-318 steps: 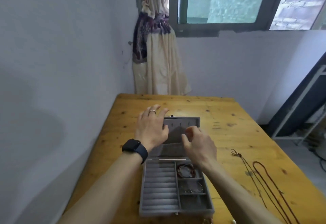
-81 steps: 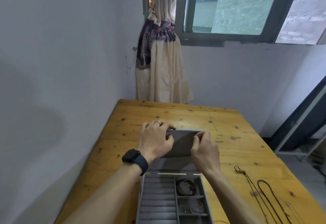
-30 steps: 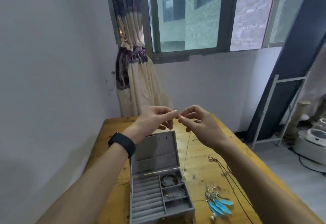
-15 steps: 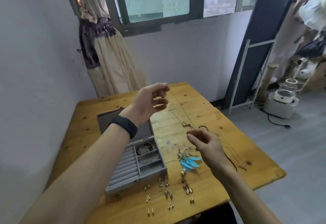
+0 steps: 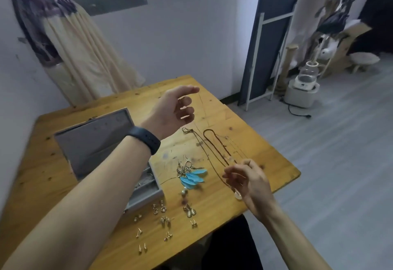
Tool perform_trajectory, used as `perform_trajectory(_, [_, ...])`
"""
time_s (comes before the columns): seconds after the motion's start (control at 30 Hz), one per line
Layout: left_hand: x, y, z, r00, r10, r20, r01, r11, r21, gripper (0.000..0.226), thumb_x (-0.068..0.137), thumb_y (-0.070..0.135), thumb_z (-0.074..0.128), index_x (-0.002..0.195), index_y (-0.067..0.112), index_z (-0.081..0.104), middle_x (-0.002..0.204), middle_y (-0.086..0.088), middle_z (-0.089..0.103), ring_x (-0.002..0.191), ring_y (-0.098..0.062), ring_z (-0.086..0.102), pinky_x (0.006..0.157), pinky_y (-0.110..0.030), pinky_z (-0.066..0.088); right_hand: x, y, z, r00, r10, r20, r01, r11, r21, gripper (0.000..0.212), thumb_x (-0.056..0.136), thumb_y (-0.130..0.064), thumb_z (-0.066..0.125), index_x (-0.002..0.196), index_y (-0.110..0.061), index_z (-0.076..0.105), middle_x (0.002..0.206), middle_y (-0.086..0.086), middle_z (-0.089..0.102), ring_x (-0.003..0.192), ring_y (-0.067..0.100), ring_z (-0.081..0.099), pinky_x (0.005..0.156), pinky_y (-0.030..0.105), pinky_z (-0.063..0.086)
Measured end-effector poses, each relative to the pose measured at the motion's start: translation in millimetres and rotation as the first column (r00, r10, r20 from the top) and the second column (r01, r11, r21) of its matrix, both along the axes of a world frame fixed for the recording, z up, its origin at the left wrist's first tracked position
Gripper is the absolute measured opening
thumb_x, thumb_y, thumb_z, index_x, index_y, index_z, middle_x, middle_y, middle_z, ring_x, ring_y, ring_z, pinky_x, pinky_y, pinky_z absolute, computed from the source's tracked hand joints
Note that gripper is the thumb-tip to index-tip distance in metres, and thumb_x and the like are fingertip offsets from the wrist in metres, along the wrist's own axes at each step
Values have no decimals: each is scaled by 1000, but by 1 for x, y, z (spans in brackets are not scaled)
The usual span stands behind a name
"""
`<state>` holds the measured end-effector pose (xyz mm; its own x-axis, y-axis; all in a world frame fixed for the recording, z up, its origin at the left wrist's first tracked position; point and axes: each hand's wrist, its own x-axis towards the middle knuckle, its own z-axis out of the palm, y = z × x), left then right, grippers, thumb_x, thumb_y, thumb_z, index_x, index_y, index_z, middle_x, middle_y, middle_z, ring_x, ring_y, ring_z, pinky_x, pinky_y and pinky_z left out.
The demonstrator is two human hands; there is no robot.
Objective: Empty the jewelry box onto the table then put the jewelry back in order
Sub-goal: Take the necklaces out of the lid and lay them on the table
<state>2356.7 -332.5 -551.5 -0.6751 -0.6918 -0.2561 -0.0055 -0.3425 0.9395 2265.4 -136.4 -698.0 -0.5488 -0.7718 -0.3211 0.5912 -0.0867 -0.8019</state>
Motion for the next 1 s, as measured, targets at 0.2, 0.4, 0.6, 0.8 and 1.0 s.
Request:
perform_trajectory(0.2, [-30, 1, -10, 990, -96, 102, 102, 993, -52, 15, 96, 27, 57, 99, 16, 67, 59, 8, 40, 52, -11, 39, 61, -25, 38, -26, 10, -12, 963, -32, -266, 63, 992, 108, 9, 95, -11, 65, 95, -7, 56, 86, 13, 66, 80, 25, 67, 77, 39, 54])
perform_trajectory(0.4, [-52, 3, 9, 934, -235, 269, 299, 926, -231, 23, 98, 25, 56, 109, 15, 73, 59, 7, 34, 53, -11, 35, 59, -25, 35, -42, -20, 7, 844, 26, -536, 49, 991, 125, 46, 87, -42, 73, 126, -28, 54, 126, -11, 59, 118, 7, 56, 95, 31, 50])
perform_trajectory(0.6, [-59, 5, 23, 894, -272, 357, 396, 851, -346, 19, 98, 25, 58, 102, 15, 74, 62, 3, 41, 56, -14, 42, 57, -25, 41, -55, -60, 23, 593, 255, -764, -57, 959, 276, 96, 72, -67, 76, 150, -43, 26, 155, -15, 25, 139, 8, 20, 109, 40, 28])
perform_trajectory(0.8, [-64, -2, 13, 922, -231, 310, 331, 886, -324, 18, 97, 26, 60, 103, 13, 72, 60, 6, 41, 52, -11, 40, 53, -22, 39, -59, -35, 3, 647, 361, -672, -229, 932, 280, 55, 86, -67, 57, 91, -14, 70, 88, -2, 75, 89, 12, 70, 92, 46, 54])
perform_trajectory(1.0, [-81, -22, -22, 946, -139, 293, 212, 949, -233, 18, 96, 26, 60, 104, 15, 72, 63, 6, 43, 50, -9, 39, 53, -22, 38, -64, 1, -13, 832, 188, -522, -93, 975, 202, 45, 102, -42, 44, 87, -4, 63, 66, 1, 55, 66, 18, 57, 67, 33, 50])
